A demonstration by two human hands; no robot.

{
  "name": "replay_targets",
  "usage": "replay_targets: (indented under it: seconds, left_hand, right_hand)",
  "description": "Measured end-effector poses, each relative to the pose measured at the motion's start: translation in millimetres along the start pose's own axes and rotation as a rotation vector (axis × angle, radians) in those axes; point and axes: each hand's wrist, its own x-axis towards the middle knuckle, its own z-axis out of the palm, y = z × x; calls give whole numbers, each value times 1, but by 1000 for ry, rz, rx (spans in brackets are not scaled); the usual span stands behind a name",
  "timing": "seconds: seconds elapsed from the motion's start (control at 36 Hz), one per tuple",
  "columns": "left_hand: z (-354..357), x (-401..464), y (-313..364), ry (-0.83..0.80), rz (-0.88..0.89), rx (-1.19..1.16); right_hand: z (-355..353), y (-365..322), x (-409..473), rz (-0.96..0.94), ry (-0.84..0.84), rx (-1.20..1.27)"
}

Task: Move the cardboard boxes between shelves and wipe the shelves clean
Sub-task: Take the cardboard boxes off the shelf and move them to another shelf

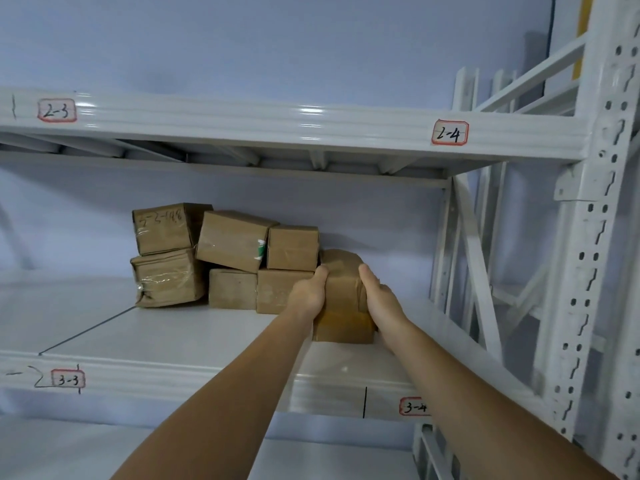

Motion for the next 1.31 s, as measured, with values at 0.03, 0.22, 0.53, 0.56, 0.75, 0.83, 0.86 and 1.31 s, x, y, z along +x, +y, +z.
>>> replay_targets:
  seconds: [0.03, 0.22, 0.53, 0.56, 0.75, 0.83, 0.86, 1.31]
  left_hand:
    - [1, 0, 0, -2, 2, -5]
    - [6, -3, 2, -7, -32, -12]
    - [14, -17, 7, -45, -32, 33]
    - [13, -16, 7, -55, -32, 33]
    - [9, -14, 6, -90, -7, 119]
    - [2, -13, 5, -35, 99, 182]
    - [0, -14, 6, -23, 139, 211]
    - [62, -113, 49, -127, 833, 1031]
  right_hand:
    - [-1, 0, -1, -8, 13, -27]
    - [-13, 3, 1, -29, 28, -57]
    - [-27, 10, 22, 15, 3, -15]
    - [-28, 11, 23, 22, -4, -11]
    - [-39, 8, 8, 12, -6, -113]
    - [-52, 4, -11, -106, 22, -324]
    - [-57, 2, -18, -164, 32, -399]
    - [-219, -4, -147, -470, -107, -1150]
